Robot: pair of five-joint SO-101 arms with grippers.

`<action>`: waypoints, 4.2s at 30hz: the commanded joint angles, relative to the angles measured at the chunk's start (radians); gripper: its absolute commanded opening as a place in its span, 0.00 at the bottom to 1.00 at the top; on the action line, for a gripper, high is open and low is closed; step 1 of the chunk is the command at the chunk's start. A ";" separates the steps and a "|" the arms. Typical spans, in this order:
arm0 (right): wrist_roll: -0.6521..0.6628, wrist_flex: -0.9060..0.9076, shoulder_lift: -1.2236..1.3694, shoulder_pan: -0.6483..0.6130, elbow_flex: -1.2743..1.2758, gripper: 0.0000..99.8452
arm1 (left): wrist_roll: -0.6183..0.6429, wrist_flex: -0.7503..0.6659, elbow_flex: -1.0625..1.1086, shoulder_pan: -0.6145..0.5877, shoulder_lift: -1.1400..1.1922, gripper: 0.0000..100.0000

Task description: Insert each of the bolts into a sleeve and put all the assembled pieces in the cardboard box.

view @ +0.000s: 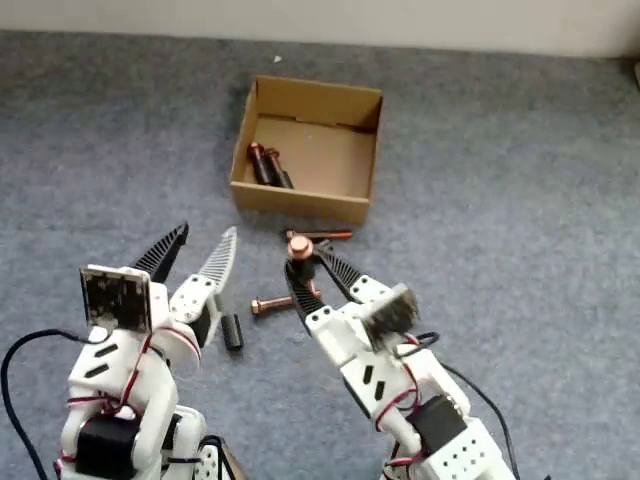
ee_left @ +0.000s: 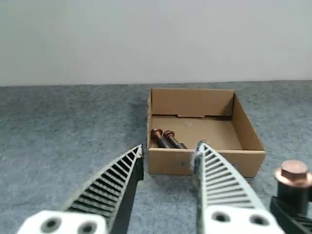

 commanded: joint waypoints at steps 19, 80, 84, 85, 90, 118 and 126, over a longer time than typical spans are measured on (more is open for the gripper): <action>0.005 -0.926 1.618 0.147 -0.892 0.00 | -0.003 -0.166 0.113 -0.139 -0.002 0.01; -0.730 0.593 1.633 0.124 -1.273 0.13 | -0.003 -0.167 0.122 -0.163 -0.002 0.01; -0.867 0.740 1.787 0.122 -1.452 0.13 | -0.003 -0.167 0.120 -0.165 -0.002 0.01; -0.888 0.766 1.822 0.124 -1.491 0.13 | -0.003 -0.167 0.120 -0.165 -0.002 0.01; -0.916 0.811 1.963 0.125 -1.620 0.13 | -0.003 -0.167 0.117 -0.165 -0.002 0.01; -0.905 0.941 2.130 0.180 -1.678 0.00 | -0.006 -0.167 0.119 -0.165 -0.002 0.01; -0.601 1.142 1.894 0.180 -1.756 0.01 | -0.006 -0.167 0.120 -0.162 -0.002 0.02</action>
